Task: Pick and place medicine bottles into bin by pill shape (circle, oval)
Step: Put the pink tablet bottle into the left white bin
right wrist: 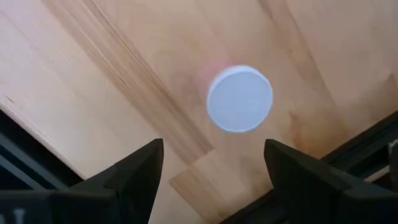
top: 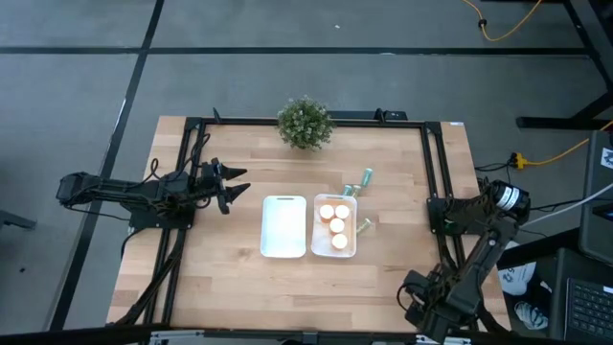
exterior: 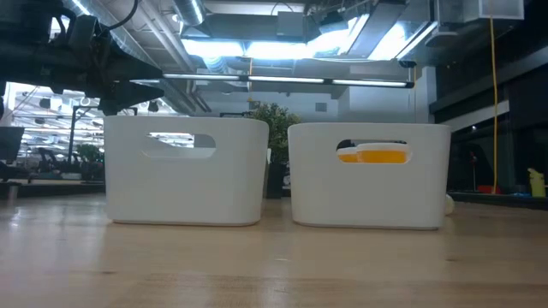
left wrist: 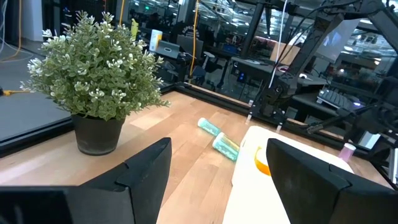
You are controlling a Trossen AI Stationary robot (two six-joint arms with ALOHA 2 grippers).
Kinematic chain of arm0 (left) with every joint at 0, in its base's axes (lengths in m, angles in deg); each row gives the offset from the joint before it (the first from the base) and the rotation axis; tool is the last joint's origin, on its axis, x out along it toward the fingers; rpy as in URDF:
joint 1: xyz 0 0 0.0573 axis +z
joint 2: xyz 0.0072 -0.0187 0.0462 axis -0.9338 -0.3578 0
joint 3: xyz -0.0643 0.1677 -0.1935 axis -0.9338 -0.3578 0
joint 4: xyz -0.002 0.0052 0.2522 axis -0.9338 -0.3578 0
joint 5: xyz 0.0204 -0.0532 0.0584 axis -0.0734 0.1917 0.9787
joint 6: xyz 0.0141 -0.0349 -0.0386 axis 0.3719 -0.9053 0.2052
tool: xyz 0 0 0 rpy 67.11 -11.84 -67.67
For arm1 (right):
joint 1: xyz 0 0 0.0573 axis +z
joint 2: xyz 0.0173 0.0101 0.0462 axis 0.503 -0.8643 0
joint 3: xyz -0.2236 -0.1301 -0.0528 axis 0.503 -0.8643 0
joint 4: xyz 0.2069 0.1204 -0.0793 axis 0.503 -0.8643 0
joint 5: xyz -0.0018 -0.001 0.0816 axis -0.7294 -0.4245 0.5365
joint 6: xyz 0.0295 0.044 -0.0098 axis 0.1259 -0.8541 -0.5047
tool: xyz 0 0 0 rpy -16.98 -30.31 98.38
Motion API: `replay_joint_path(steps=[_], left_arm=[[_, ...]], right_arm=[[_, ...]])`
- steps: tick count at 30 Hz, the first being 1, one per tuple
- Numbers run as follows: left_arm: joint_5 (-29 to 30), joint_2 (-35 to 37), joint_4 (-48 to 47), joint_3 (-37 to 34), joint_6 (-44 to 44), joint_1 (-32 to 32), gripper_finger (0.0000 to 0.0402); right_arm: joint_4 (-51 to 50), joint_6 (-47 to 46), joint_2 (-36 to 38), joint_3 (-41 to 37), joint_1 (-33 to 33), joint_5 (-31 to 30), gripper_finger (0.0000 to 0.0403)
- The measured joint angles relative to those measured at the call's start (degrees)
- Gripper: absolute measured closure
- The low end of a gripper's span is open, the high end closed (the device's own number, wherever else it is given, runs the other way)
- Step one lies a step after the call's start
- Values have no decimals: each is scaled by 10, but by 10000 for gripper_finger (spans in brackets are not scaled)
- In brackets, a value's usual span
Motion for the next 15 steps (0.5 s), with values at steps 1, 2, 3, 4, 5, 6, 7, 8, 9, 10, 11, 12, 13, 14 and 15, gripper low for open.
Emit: replay_joint_path(steps=[1, 2, 3, 4, 5, 6, 7, 8, 9, 10, 11, 12, 13, 14, 15], left_arm=[[0, 0, 0, 0, 0, 0, 147], [0, 0, 0, 0, 0, 0, 147], [0, 0, 0, 0, 0, 0, 147], [0, 0, 0, 0, 0, 0, 147], [0, 0, 0, 0, 0, 0, 147], [0, 0, 0, 0, 0, 0, 147], [0, 0, 0, 0, 0, 0, 147], [0, 0, 0, 0, 0, 0, 147], [0, 0, 0, 0, 0, 0, 147], [0, 0, 0, 0, 0, 0, 147], [0, 0, 0, 0, 0, 0, 147], [0, 0, 0, 0, 0, 0, 147], [0, 0, 0, 0, 0, 0, 147], [0, 0, 0, 0, 0, 0, 147], [0, 0, 0, 0, 0, 0, 147]], right_arm=[[1, 2, 0, 0, -2, 0, 123], [0, 7, 0, 0, -2, 0, 123], [-1, 14, 0, 0, -2, 0, 123], [0, 18, 0, 0, -2, -2, 123], [0, 24, 0, 0, -2, -4, 123], [0, 27, 0, 0, -2, -9, 123], [0, 28, 0, 0, -2, -13, 123], [-1, 28, 0, 0, -2, -17, 123], [-2, 28, 0, 0, -2, -22, 123], [-6, 28, 0, 0, -2, -26, 123], [-13, 28, 0, 0, -2, -30, 123], [-20, 27, 0, 0, -2, -36, 123], [-26, 27, 0, 0, -3, -39, 123], [-29, 27, 0, 0, -3, -41, 123], [-32, 27, 0, 0, -3, -43, 123]])
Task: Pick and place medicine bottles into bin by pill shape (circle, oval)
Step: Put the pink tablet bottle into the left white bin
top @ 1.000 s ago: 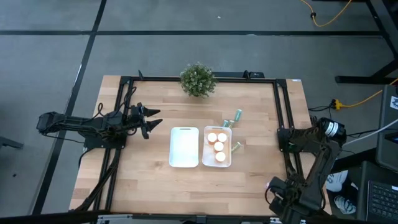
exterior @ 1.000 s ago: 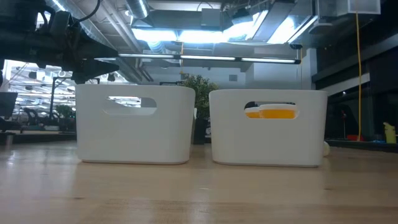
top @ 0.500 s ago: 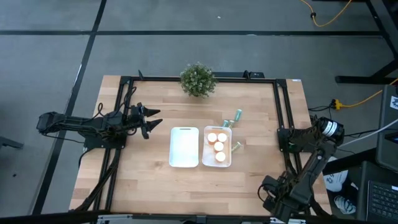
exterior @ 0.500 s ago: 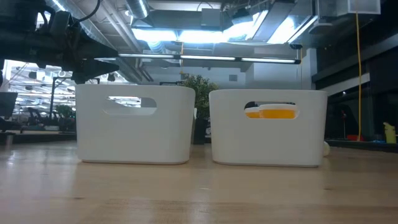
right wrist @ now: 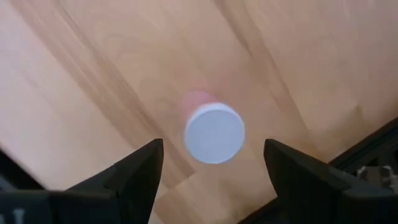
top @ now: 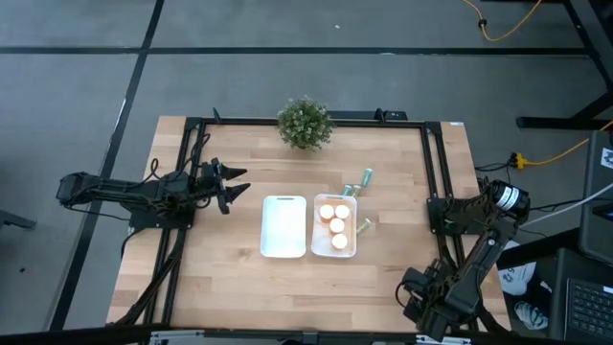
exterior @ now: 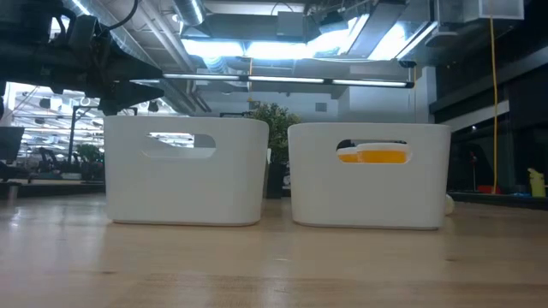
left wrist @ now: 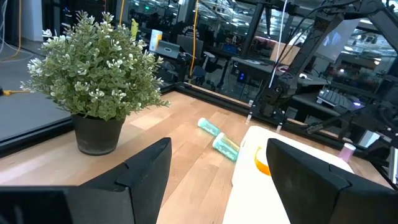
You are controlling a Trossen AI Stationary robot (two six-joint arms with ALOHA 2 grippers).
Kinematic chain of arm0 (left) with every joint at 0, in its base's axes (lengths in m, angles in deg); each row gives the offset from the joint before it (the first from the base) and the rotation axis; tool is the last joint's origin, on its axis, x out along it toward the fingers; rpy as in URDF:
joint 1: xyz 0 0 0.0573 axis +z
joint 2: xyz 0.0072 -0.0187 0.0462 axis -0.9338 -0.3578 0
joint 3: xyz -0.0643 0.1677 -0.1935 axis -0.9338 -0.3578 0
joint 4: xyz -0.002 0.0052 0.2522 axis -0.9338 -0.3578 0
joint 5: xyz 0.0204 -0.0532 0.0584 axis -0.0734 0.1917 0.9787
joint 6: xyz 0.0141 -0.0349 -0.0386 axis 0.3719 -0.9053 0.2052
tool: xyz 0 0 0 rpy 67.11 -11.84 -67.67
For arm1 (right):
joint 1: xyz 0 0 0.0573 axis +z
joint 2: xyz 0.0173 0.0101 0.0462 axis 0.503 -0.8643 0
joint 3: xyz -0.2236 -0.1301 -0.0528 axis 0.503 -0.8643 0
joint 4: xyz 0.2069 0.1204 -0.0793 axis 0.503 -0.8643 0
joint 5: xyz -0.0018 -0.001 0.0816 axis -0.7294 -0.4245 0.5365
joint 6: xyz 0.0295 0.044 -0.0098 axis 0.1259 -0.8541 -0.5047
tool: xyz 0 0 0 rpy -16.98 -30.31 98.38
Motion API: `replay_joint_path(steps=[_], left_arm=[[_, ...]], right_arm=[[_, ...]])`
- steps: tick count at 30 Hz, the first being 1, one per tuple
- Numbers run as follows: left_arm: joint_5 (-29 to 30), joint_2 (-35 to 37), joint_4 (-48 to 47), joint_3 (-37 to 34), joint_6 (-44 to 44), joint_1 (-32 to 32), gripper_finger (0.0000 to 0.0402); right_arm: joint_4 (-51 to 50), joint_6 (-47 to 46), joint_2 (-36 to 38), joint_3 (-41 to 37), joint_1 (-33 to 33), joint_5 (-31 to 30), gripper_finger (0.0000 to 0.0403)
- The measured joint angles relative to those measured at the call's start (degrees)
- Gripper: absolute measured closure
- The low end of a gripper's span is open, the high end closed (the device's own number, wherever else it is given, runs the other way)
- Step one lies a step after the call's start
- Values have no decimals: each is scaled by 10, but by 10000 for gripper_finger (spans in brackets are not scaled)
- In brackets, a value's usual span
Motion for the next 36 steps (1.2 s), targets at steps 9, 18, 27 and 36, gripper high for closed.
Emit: replay_joint_path(steps=[9, 18, 27, 36], left_arm=[[0, 0, 0, 0, 0, 0, 147], [0, 0, 0, 0, 0, 0, 147], [0, 0, 0, 0, 0, 0, 147], [0, 0, 0, 0, 0, 0, 147]], right_arm=[[-44, -1, 0, 26, -1, -43, 126], [-25, 0, 0, 28, -1, -43, 185], [-22, -1, 0, 13, -1, -41, 207], [-16, 0, 0, 7, -5, -41, 207]])
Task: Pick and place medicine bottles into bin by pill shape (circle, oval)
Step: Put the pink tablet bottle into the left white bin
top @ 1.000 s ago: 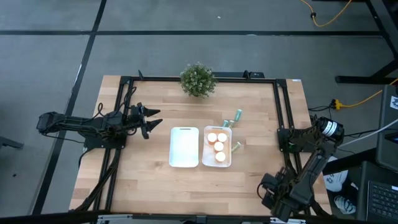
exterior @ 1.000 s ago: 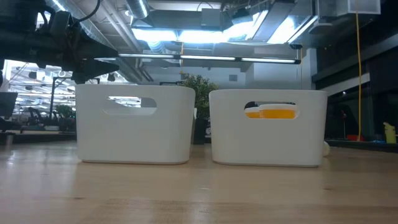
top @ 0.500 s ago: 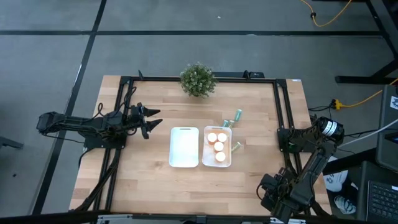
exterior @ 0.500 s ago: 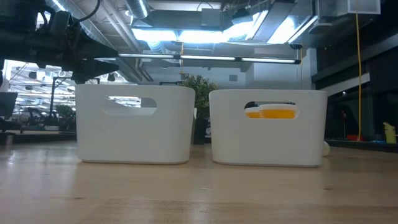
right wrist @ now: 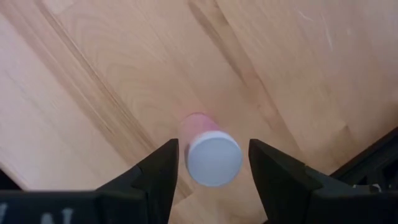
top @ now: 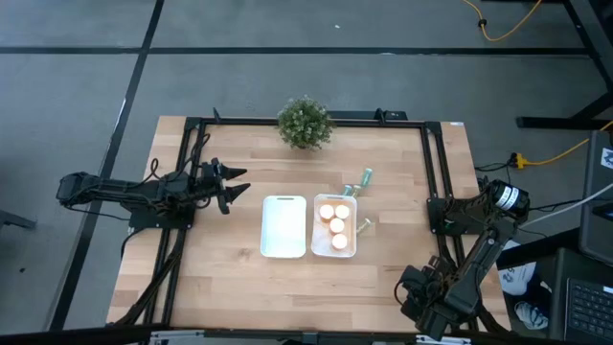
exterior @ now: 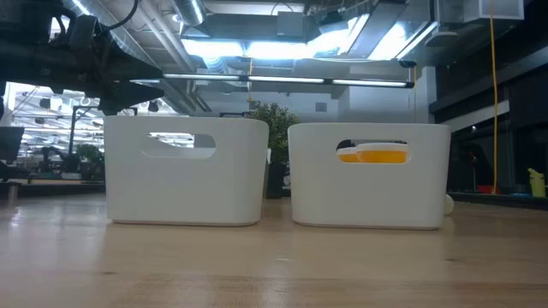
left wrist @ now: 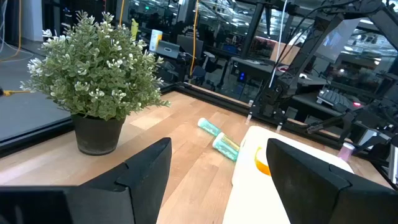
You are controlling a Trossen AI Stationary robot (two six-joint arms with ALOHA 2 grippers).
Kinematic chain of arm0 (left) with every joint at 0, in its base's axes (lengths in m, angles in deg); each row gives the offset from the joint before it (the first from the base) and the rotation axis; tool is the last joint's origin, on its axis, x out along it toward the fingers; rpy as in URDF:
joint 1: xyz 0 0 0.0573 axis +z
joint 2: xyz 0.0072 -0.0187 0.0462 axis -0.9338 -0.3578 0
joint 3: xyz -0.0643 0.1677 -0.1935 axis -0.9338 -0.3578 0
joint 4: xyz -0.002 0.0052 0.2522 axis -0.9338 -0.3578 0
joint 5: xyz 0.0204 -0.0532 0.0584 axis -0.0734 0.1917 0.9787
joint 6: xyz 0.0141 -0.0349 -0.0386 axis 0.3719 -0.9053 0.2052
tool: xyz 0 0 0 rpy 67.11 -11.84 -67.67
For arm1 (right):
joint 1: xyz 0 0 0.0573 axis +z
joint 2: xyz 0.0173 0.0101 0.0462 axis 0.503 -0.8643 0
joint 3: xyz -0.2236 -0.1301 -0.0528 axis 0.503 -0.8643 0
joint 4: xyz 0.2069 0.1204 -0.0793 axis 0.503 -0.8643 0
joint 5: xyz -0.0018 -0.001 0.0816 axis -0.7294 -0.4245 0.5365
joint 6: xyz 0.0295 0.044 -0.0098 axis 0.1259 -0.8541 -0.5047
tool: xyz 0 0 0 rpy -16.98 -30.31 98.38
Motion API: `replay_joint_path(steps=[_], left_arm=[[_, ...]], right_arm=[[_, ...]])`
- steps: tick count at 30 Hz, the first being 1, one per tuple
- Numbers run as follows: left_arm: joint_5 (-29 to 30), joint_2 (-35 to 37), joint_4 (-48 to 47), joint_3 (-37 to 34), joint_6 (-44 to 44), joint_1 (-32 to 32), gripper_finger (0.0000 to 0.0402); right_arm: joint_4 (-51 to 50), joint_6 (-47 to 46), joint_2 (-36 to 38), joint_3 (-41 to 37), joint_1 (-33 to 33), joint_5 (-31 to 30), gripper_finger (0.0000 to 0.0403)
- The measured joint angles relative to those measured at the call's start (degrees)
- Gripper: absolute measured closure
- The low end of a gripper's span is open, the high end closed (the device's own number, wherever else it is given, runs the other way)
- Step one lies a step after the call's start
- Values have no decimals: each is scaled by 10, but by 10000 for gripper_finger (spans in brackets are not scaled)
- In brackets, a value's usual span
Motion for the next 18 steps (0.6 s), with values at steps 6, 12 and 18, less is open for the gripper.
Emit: replay_joint_path(steps=[6, 12, 18], left_arm=[[0, 0, 0, 0, 0, 0, 147], [0, 0, 0, 0, 0, 0, 147], [0, 0, 0, 0, 0, 0, 147]], right_arm=[[0, 0, 0, 0, 0, 0, 207], [-3, 0, 0, 0, 0, -2, 220], [-7, 1, 0, 0, -11, -4, 272]])
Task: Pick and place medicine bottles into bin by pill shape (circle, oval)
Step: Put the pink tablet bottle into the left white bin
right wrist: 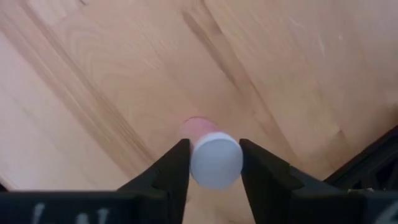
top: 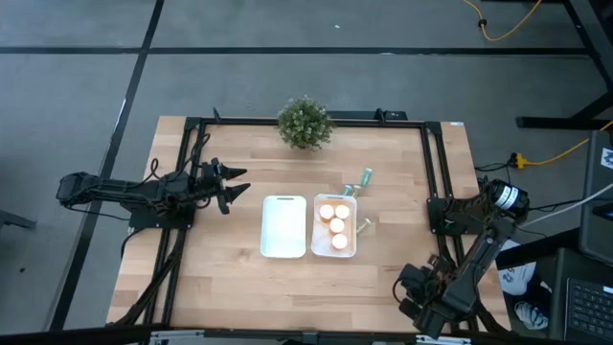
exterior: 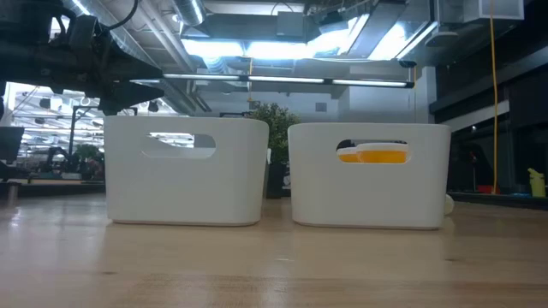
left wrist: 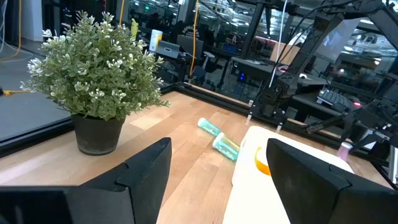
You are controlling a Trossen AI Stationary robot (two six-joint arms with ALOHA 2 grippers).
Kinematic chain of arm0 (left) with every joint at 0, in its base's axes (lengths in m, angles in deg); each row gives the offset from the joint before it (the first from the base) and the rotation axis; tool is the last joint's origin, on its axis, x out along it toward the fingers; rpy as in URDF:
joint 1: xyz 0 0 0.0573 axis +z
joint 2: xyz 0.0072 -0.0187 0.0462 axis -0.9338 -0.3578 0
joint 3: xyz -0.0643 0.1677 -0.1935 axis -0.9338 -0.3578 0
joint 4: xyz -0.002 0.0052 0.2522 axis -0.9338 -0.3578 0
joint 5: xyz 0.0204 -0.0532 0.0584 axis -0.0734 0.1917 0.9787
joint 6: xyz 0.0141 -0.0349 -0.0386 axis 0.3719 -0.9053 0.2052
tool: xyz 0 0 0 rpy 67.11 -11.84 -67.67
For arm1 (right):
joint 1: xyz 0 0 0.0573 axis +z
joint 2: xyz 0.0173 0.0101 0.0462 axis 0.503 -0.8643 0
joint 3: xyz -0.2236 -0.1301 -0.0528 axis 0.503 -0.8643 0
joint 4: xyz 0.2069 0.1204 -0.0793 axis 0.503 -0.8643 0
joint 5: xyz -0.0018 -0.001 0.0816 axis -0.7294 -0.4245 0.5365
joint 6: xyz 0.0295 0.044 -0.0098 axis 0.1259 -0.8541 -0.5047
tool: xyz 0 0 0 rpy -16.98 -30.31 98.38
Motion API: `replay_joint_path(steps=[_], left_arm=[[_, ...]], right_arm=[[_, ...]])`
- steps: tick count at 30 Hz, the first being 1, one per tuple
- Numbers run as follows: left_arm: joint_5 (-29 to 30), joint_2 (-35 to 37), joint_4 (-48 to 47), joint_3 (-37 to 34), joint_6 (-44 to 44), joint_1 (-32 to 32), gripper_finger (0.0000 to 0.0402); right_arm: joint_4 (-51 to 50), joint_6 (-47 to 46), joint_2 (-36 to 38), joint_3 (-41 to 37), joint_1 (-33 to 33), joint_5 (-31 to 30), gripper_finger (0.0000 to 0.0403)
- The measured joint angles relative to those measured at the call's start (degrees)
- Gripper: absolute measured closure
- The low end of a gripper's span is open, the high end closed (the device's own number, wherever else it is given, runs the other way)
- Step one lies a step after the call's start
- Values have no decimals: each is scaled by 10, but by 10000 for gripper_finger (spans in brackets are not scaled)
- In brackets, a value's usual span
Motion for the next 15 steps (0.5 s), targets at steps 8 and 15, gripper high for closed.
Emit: replay_joint_path(steps=[8, 15], left_arm=[[0, 0, 0, 0, 0, 0, 147], [0, 0, 0, 0, 0, 0, 147]], right_arm=[[-25, 0, -1, 5, -26, 0, 291], [-123, 115, -1, 103, -79, -46, 293]])
